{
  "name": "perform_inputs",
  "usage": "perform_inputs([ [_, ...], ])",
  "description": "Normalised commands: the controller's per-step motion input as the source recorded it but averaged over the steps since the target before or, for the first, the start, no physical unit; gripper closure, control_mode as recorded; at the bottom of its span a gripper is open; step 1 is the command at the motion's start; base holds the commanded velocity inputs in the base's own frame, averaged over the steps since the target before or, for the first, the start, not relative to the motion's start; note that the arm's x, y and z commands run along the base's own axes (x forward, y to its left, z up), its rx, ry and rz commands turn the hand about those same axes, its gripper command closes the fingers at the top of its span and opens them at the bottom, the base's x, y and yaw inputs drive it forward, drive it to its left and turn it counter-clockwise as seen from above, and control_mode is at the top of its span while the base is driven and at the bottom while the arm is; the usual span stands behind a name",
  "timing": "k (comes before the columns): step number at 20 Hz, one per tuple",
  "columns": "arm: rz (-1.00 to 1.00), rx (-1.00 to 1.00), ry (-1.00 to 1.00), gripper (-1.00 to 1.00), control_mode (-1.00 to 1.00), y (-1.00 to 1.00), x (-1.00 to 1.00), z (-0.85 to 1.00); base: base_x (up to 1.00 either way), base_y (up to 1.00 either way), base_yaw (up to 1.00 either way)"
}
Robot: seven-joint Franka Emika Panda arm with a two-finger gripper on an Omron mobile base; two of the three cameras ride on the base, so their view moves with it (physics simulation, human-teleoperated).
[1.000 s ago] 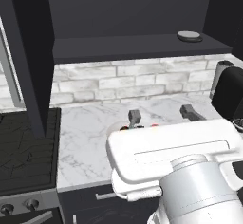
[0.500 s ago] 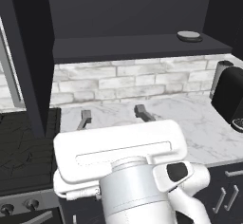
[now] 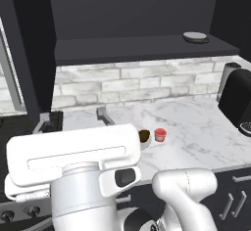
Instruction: Pick the avocado and bread from the counter and place them on the plate. Then pick the jam from the cabinet and place it next to the plate. Lastly close the cabinet door.
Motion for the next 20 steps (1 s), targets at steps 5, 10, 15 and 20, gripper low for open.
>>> perform_inputs([
  [5,-0.11,0.00,-0.08,-1.00,-1.00,0.35,0.05,0.00,0.00,0.00,0.00],
  [10,-0.20,0.00,-0.12,-1.00,-1.00,0.24,0.00,0.00,0.00,0.00,0.00],
  [15,-0.27,0.00,-0.07,-1.00,-1.00,0.16,0.05,0.00,0.00,0.00,0.00],
  [20,-0.28,0.02,-0.02,-1.00,-1.00,0.20,0.18,-0.02,0.00,0.00,0.00],
])
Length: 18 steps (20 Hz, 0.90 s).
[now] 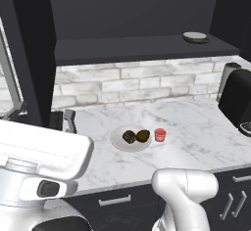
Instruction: Pick the avocado and bread from the counter and place them on the plate. Then pick the jam from the cabinet and place it next to the plate. Lastly close the cabinet door.
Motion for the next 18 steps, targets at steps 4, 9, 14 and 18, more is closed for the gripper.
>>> perform_inputs([
  [4,-0.28,0.05,0.00,-1.00,-1.00,0.20,0.17,-0.03,0.00,0.00,0.00],
  [9,-0.24,0.07,0.00,-1.00,-1.00,0.19,0.13,-0.05,0.00,0.00,0.00],
  [14,-0.20,0.10,0.00,-1.00,-1.00,0.15,0.07,-0.03,0.00,0.00,0.00],
  [18,-0.14,0.08,0.00,-1.00,-1.00,0.14,0.05,-0.03,0.00,0.00,0.00],
])
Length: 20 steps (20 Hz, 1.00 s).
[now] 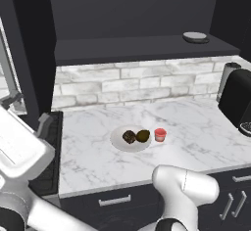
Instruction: Pick the avocado and bread from the counter and place them on the plate. Then pick the jam from the cabinet and place it next to the plate. Lastly close the cabinet door.
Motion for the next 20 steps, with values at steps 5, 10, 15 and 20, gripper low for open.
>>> perform_inputs([
  [5,0.00,0.04,0.01,-1.00,-1.00,0.00,0.00,-0.08,0.00,0.00,0.00],
  [10,0.00,0.03,0.02,-1.00,-1.00,0.00,0.00,-0.32,0.00,0.00,0.00],
  [15,0.00,0.05,0.00,-1.00,-1.00,0.04,0.07,-0.24,0.00,0.00,0.00],
  [20,-0.03,0.04,0.00,-1.00,-1.00,0.16,0.34,-0.20,0.00,0.00,0.00],
])
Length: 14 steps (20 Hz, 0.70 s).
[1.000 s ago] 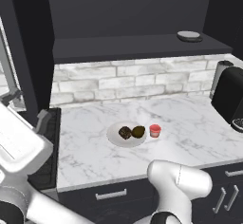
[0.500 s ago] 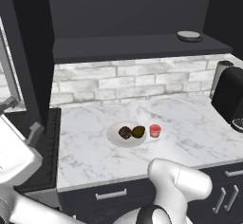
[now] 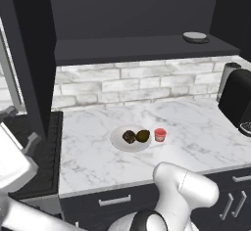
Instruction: Pick the avocado and bread from the counter and place them on the plate. Then pick the jam from the cabinet and place it next to the plate. Lastly close the cabinet door.
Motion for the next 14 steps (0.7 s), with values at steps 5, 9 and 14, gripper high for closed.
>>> perform_inputs([
  [5,-0.05,0.03,0.00,-1.00,-1.00,0.27,0.49,-0.25,0.00,0.00,0.00],
  [9,-0.07,0.01,0.00,-1.00,-1.00,0.47,0.37,-0.28,0.00,0.00,0.00],
  [14,-0.05,0.00,0.00,-1.00,-1.00,0.51,0.19,-0.18,0.00,0.00,0.00],
])
